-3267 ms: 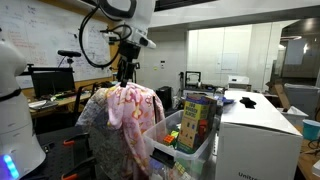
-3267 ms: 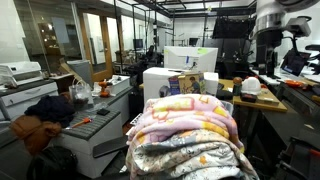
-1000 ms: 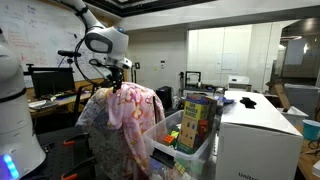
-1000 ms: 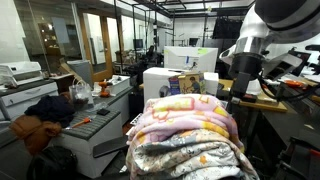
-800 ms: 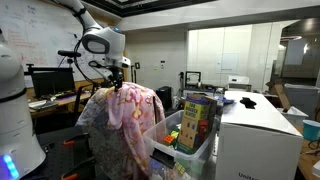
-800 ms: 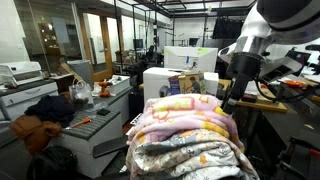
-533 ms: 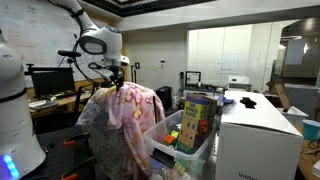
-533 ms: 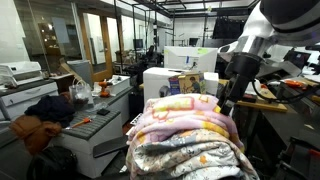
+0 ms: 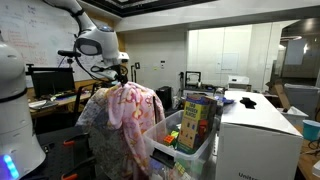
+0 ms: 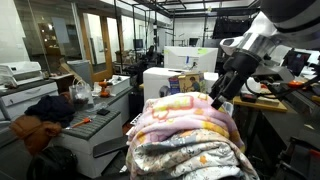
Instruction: Put the fleece on the boxes
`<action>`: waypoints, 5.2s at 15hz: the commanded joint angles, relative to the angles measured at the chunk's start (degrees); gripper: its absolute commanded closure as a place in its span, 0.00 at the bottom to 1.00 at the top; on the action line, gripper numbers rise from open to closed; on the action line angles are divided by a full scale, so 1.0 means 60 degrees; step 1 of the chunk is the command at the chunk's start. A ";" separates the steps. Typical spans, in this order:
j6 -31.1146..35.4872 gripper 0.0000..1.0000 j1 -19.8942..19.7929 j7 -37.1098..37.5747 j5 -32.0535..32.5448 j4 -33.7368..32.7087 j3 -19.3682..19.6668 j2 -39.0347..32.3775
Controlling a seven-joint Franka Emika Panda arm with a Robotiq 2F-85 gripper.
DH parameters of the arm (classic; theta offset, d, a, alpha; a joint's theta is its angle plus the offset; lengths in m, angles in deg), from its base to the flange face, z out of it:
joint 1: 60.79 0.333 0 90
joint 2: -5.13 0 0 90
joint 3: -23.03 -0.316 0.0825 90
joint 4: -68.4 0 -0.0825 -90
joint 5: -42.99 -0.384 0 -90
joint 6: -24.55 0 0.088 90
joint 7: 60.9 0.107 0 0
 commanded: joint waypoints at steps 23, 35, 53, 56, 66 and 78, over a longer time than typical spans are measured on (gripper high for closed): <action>0.1108 0.00 0.0082 -0.7472 -0.5814 -0.0292 0.0090 -0.1507; 0.0965 0.62 -0.0171 -0.7759 -0.5923 -0.0435 0.0181 -0.2231; 0.0580 0.96 -0.1265 0.2332 0.2319 -0.1156 0.0215 -0.1949; -0.0154 0.96 -0.1496 0.3941 0.3827 -0.1305 0.0316 -0.1503; -0.3327 0.96 -0.2453 0.8325 0.7591 -0.3802 0.1263 0.0326; -0.3494 0.96 -0.2764 0.9569 0.7921 -0.6016 0.1526 0.0058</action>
